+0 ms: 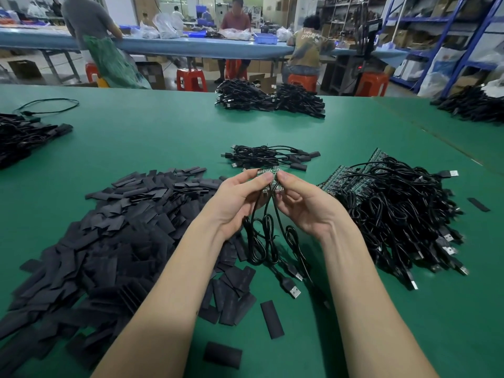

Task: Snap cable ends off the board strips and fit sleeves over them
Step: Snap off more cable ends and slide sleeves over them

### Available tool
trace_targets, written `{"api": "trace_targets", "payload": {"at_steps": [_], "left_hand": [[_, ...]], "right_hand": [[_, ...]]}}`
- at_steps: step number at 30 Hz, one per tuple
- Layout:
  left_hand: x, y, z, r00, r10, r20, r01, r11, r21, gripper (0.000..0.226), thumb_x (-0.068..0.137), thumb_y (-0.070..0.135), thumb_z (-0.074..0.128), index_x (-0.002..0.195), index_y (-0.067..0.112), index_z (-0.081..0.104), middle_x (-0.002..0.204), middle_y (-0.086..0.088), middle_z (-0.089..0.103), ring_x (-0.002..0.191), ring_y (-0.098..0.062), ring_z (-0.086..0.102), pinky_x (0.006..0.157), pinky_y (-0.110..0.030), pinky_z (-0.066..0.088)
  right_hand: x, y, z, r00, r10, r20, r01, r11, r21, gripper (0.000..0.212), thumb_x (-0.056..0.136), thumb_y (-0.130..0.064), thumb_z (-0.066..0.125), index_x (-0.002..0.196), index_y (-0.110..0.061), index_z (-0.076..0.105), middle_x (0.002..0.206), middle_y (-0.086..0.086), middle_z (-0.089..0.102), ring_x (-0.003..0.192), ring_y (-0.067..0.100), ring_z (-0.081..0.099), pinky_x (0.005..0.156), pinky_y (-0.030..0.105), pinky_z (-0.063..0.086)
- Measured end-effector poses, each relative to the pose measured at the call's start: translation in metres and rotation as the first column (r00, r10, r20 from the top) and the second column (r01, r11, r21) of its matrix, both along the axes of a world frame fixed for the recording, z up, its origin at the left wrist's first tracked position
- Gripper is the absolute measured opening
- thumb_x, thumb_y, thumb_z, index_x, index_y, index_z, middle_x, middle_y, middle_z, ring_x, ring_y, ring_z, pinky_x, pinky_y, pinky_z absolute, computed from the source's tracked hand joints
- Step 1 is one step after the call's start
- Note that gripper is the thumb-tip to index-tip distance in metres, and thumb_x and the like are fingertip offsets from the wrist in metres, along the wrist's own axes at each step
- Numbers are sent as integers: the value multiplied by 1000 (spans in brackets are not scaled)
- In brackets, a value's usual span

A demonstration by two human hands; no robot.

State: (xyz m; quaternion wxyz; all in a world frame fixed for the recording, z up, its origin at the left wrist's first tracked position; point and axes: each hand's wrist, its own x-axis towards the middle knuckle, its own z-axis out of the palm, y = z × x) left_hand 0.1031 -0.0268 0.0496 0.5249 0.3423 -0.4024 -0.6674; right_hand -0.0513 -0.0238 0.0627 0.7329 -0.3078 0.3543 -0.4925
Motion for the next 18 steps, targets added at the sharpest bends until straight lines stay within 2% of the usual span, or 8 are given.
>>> {"api": "trace_targets", "payload": {"at_steps": [4, 6, 9, 10, 12, 14, 15, 18], "left_hand": [[-2, 4, -4, 980, -69, -186, 79, 996, 51, 8, 76, 18, 73, 80, 17, 80, 81, 1, 74, 68, -7, 68, 63, -17, 56], [-3, 4, -6, 975, -61, -214, 74, 996, 53, 8, 76, 18, 75, 83, 17, 78, 82, 1, 73, 71, -8, 67, 66, -18, 56], [-5, 1, -13, 982, 115, 150, -112, 993, -27, 27, 80, 17, 81, 104, 10, 70, 94, -2, 75, 84, -14, 67, 83, -25, 56], [-5, 0, -16, 905, 219, 364, -189, 975, -117, 31, 81, 21, 82, 108, 11, 70, 100, -2, 76, 90, -14, 69, 90, -28, 56], [-7, 3, -21, 612, 432, 663, -198, 895, -401, 35, 82, 28, 82, 114, 18, 72, 110, 4, 72, 99, -11, 67, 95, -27, 52], [-10, 4, -23, 441, 609, 659, -160, 776, -610, 33, 85, 25, 78, 117, 20, 70, 115, 6, 68, 105, -11, 62, 96, -26, 48], [-12, 4, -22, 479, 630, 611, -186, 753, -631, 25, 88, 22, 75, 113, 20, 70, 112, 6, 68, 104, -12, 63, 95, -27, 49], [-21, 3, -15, 890, 365, 273, -277, 909, -312, 10, 101, 16, 59, 101, 15, 69, 96, 1, 73, 92, -18, 72, 83, -28, 58]], "right_hand": [[1, 4, 3, 997, -27, 79, 18, 993, 114, 5, 68, -11, 81, 69, -8, 77, 75, 5, 72, 58, 10, 66, 54, 18, 57], [-3, 6, 5, 994, -40, 104, 28, 993, 112, 6, 70, -12, 82, 69, -9, 77, 77, 5, 71, 60, 11, 65, 55, 18, 58], [-15, 7, 12, 998, -59, 36, 57, 998, 41, 6, 72, -17, 82, 67, -17, 78, 77, 1, 71, 61, 11, 65, 59, 17, 57], [-19, 7, 16, 999, -50, -13, 50, 999, -1, 5, 72, -20, 82, 67, -21, 79, 77, -2, 71, 62, 10, 65, 60, 17, 56], [-24, 6, 22, 989, -27, -145, 15, 997, -79, 5, 70, -25, 82, 74, -23, 78, 77, -5, 71, 63, 10, 65, 58, 17, 54], [-22, 3, 24, 943, -97, -317, 53, 988, -146, 15, 72, -24, 84, 85, -21, 77, 78, -5, 72, 62, 9, 65, 57, 17, 53], [-19, 2, 23, 918, -165, -361, 106, 978, -177, 16, 75, -21, 84, 89, -18, 77, 80, -5, 73, 60, 9, 64, 58, 17, 53], [-9, -1, 18, 909, -290, -300, 243, 953, -183, 13, 81, -15, 82, 93, -13, 76, 83, -3, 74, 58, 10, 63, 61, 17, 55]]}}
